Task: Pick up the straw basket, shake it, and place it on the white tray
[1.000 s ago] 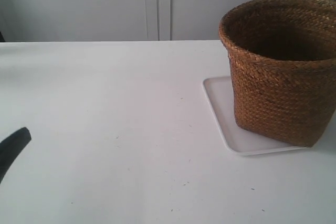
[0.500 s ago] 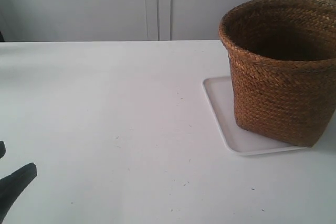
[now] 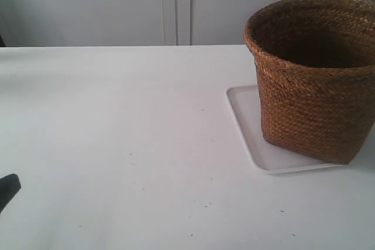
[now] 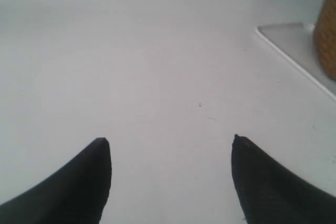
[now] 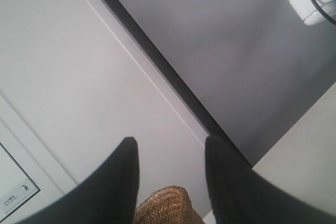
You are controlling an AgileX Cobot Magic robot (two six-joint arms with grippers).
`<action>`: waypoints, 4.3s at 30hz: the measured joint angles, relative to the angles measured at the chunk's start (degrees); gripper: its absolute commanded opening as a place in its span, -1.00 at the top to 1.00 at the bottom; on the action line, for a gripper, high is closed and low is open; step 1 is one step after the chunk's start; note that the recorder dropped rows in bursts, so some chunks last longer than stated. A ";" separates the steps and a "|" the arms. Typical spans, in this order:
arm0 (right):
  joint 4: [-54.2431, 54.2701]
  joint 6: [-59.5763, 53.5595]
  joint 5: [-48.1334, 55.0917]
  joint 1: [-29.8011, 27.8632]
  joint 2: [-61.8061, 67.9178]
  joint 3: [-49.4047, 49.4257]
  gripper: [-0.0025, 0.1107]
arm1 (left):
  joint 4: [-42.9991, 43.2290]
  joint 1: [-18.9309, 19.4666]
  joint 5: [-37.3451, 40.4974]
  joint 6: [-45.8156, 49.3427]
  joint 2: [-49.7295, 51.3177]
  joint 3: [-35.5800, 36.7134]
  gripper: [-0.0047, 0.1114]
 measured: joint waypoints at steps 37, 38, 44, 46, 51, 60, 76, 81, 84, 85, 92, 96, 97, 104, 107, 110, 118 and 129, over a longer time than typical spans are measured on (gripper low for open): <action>-2.53 0.04 0.00 4.34 0.00 0.00 0.27 | 1.49 21.27 30.26 14.98 -25.58 0.00 -0.25; -3.83 0.34 0.00 5.62 0.00 0.00 0.27 | 1.49 21.27 30.26 14.98 -25.58 0.00 -0.25; 22.05 1.70 2.58 13.81 0.00 0.81 0.27 | 1.49 21.27 30.26 14.98 -25.58 0.00 -0.25; 28.94 1.92 2.58 17.08 0.00 3.34 0.27 | 1.49 21.27 30.26 14.98 -25.58 0.00 -0.25; 33.73 1.32 -23.45 20.26 0.10 21.37 0.27 | 1.49 21.27 30.26 14.98 -25.58 0.00 -0.25; 22.73 -30.00 -35.13 20.39 0.21 35.16 0.27 | 1.49 21.27 30.26 14.98 -25.58 0.00 -0.25; 20.07 -39.92 -13.81 18.60 0.21 35.41 0.27 | 1.49 21.27 30.26 14.98 -25.58 0.03 -0.25; 20.43 -39.92 -13.73 11.97 0.21 35.41 0.27 | 1.49 21.27 30.26 14.98 -25.58 0.03 -0.25; 20.43 -39.92 -13.61 10.64 0.21 35.41 0.27 | 1.49 21.27 30.26 14.98 -25.58 0.03 -0.25; 20.43 -39.92 -13.61 10.62 0.21 35.41 0.27 | 1.49 21.27 30.26 14.98 -25.58 0.03 -0.25; 20.43 -39.92 -13.61 10.52 0.21 35.41 0.27 | 1.49 21.27 30.26 14.98 -25.58 0.03 -0.25; 20.43 -39.92 -13.61 10.52 0.21 35.41 0.27 | 1.49 21.27 30.26 14.98 -25.58 0.03 -0.25; 20.43 -39.92 -13.61 10.52 0.21 35.41 0.27 | 1.49 21.27 30.26 14.98 -25.58 0.03 -0.25; 20.43 -39.92 -13.61 10.52 0.21 35.41 0.27 | 1.49 21.27 30.26 14.98 -25.58 0.03 -0.25; 20.43 -39.92 -13.61 10.52 0.21 35.41 0.27 | 1.49 21.27 30.26 14.98 -25.58 0.03 -0.25; 20.43 -39.92 -13.61 10.52 0.21 35.41 0.27 | 1.49 21.27 30.26 14.98 -25.58 0.03 -0.25; 20.43 -39.92 -13.61 10.52 0.21 35.41 0.27 | 1.49 21.27 30.26 14.98 -25.58 0.03 -0.25; 20.43 -39.92 -13.61 10.52 0.21 35.41 0.27 | 1.49 21.27 30.26 14.98 -25.58 0.03 -0.25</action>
